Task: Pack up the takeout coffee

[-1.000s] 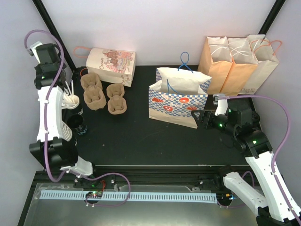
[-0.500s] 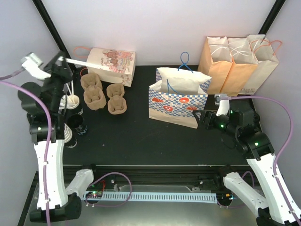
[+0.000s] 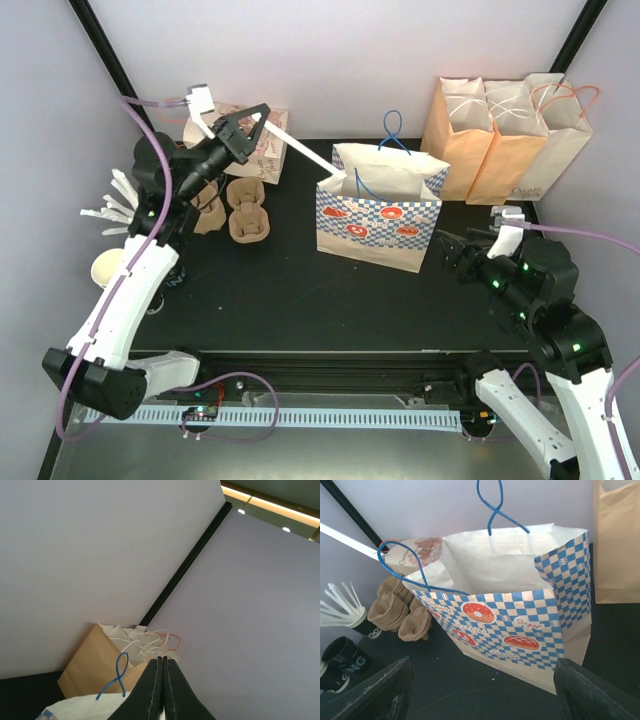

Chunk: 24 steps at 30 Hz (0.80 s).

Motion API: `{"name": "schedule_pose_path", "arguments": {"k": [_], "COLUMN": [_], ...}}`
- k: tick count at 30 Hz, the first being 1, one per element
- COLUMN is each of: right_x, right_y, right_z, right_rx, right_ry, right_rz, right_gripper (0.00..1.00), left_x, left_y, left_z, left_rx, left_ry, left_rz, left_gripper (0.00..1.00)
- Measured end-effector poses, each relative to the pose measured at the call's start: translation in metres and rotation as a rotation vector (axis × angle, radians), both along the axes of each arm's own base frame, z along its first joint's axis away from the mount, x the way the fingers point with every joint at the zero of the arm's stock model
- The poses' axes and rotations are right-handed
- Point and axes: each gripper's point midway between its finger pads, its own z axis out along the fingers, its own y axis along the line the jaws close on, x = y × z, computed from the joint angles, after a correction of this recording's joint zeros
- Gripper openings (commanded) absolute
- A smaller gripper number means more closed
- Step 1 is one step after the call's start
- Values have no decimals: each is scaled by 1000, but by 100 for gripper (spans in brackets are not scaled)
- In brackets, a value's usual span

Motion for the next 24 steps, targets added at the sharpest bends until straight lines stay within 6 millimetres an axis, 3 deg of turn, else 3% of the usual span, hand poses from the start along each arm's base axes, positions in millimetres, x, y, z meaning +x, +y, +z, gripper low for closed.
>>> {"name": "schedule_pose_path", "arguments": {"k": [8,12,16,24], "right_x": [-4,-3,-6,-7], "right_y": [-11,-15,-20,-22], "right_z": [9,10,13,15], "right_rx": [0,-1,5,15], "right_ry": [-44,-46,-59,-67], "right_rz": [-51,-74,-95,-109], "right_gripper": [79,80,79,80], "left_x": [16,15,15,23], "left_y": [-24,-53,-82,-112], "left_z": [6,10,-1,-19], "left_rx": [18,58,129,196], "left_ry": [-54,-114,-166,-203], "left_rz": [-25,-56,-45,-37], "left_gripper": [2,2,2,2]}}
